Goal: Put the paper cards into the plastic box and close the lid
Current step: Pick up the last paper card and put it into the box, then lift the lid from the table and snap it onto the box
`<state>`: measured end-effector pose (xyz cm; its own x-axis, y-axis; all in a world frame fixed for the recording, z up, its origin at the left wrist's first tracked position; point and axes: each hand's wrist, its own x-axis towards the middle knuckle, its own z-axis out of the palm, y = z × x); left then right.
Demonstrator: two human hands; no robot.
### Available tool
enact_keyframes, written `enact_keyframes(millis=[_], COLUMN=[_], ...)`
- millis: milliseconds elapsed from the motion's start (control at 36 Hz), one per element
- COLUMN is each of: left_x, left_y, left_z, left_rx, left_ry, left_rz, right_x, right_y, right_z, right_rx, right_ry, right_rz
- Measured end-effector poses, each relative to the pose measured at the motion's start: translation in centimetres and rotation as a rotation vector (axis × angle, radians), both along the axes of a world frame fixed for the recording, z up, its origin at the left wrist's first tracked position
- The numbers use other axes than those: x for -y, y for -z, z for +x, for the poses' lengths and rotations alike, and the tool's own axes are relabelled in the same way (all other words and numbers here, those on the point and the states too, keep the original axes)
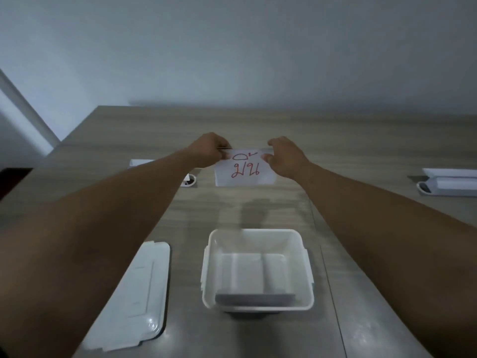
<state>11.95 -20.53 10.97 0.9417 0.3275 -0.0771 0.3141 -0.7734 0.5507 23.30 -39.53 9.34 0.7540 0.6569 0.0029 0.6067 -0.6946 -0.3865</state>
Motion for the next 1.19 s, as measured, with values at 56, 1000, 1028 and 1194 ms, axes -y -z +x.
enact_keyframes(millis=[56, 1000, 1028, 1194], left_x=[1.1, 15.6, 15.7, 14.2], left_y=[-0.7, 11.4, 11.4, 11.8], left_z=[-1.2, -15.3, -15.4, -16.0], left_rx=[0.004, -0.595, -0.573, -0.526], left_ry=[-0.010, -0.044, -0.043, -0.052], left_rz=[0.000, -0.111, -0.100, -0.283], right_x=[1.0, 12.8, 12.8, 13.1], right_y=[-0.6, 10.6, 10.7, 10.1], right_z=[-0.8, -14.0, -14.2, -14.6], right_rx=[0.012, -0.536, -0.532, -0.575], right_ry=[0.011, -0.289, -0.286, -0.217], right_rz=[0.075, -0.225, -0.228, -0.292])
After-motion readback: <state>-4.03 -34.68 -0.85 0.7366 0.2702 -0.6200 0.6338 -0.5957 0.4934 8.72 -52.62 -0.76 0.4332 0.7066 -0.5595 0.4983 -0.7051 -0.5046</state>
